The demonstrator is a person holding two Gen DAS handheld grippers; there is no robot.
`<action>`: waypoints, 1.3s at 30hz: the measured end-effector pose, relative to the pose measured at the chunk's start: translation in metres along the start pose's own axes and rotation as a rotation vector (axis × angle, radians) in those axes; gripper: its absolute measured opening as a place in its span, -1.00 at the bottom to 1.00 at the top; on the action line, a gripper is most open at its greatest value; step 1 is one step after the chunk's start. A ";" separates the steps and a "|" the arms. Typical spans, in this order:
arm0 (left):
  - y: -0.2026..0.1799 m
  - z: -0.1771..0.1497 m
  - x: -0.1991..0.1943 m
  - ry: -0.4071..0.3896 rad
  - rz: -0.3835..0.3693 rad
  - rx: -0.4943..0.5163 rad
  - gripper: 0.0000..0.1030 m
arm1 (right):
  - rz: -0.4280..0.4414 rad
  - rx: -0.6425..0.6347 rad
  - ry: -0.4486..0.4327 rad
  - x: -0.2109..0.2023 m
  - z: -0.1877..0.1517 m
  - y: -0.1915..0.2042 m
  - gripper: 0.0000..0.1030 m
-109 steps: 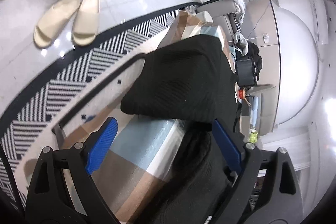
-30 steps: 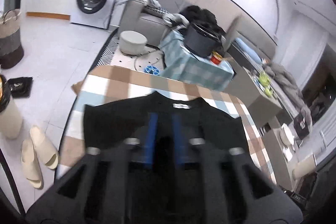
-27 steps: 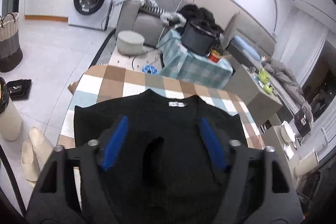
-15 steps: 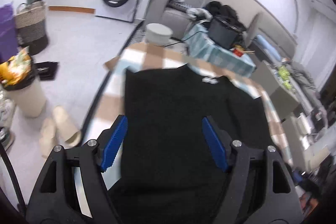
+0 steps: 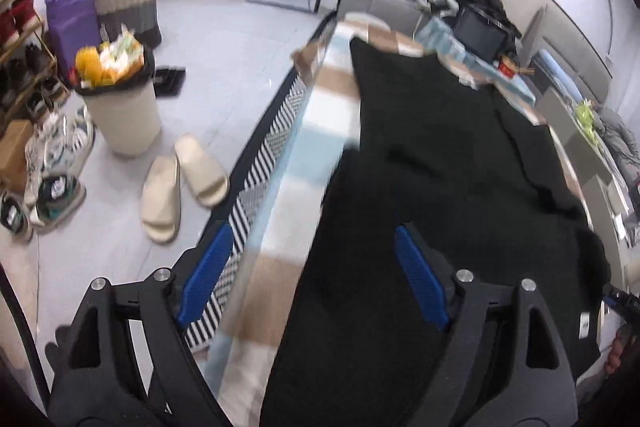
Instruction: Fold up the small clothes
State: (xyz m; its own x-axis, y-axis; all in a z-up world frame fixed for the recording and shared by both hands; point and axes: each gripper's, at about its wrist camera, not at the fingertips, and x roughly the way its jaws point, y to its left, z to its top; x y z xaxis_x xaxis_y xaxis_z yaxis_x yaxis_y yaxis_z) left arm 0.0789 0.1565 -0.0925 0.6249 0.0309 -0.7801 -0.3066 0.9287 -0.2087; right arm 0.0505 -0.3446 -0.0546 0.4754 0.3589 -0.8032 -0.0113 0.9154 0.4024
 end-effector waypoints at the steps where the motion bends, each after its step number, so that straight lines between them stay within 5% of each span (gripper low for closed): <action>1: 0.001 -0.007 0.003 0.011 0.007 0.006 0.58 | -0.001 -0.021 0.011 0.003 -0.003 0.000 0.32; 6: -0.009 -0.023 0.017 0.046 0.053 0.066 0.58 | -0.040 -0.091 0.031 0.017 -0.005 0.003 0.25; 7: -0.013 -0.025 0.021 0.054 0.061 0.082 0.54 | -0.036 -0.116 0.026 0.018 -0.005 0.005 -0.09; 10: -0.023 -0.027 0.030 0.064 0.059 0.110 0.00 | -0.069 -0.179 0.022 0.022 -0.003 0.010 -0.65; 11: -0.027 -0.024 0.032 0.055 0.059 0.114 -0.50 | -0.057 -0.183 0.015 0.021 -0.002 0.009 -0.80; 13: -0.031 -0.018 0.034 0.071 0.010 0.102 -0.84 | -0.025 -0.147 -0.026 0.012 0.003 0.004 -0.90; 17: -0.026 -0.013 0.015 0.026 -0.025 0.079 -0.90 | 0.115 0.028 -0.176 -0.027 0.016 -0.019 -0.91; 22: -0.019 -0.017 0.011 0.038 -0.046 0.056 -0.84 | 0.170 0.114 -0.103 -0.012 0.024 -0.047 -0.77; 23: -0.017 -0.017 0.012 0.050 -0.047 0.053 -0.73 | 0.187 0.116 -0.079 -0.008 0.024 -0.052 -0.72; 25: -0.016 -0.018 0.013 0.064 -0.042 0.048 -0.49 | 0.183 0.102 -0.041 -0.001 0.023 -0.057 -0.31; 30: -0.016 -0.019 0.013 0.051 -0.011 0.061 0.10 | 0.173 0.025 -0.038 0.000 0.015 -0.051 -0.17; 36: -0.020 -0.018 0.022 0.054 -0.005 0.071 0.11 | 0.154 -0.058 -0.015 0.004 0.012 -0.041 0.17; 37: -0.022 -0.018 0.023 0.054 -0.022 0.079 0.02 | 0.156 -0.063 -0.008 0.005 0.010 -0.040 0.17; 39: -0.028 -0.018 0.023 0.048 -0.054 0.102 -0.49 | 0.156 -0.078 -0.010 0.010 0.009 -0.036 0.16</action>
State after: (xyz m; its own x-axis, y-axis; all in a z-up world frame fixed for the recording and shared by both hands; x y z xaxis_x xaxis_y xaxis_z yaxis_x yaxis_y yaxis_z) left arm 0.0886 0.1246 -0.1152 0.6027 -0.0358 -0.7971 -0.1970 0.9614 -0.1921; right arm 0.0631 -0.3754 -0.0729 0.4711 0.4961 -0.7293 -0.1540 0.8604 0.4858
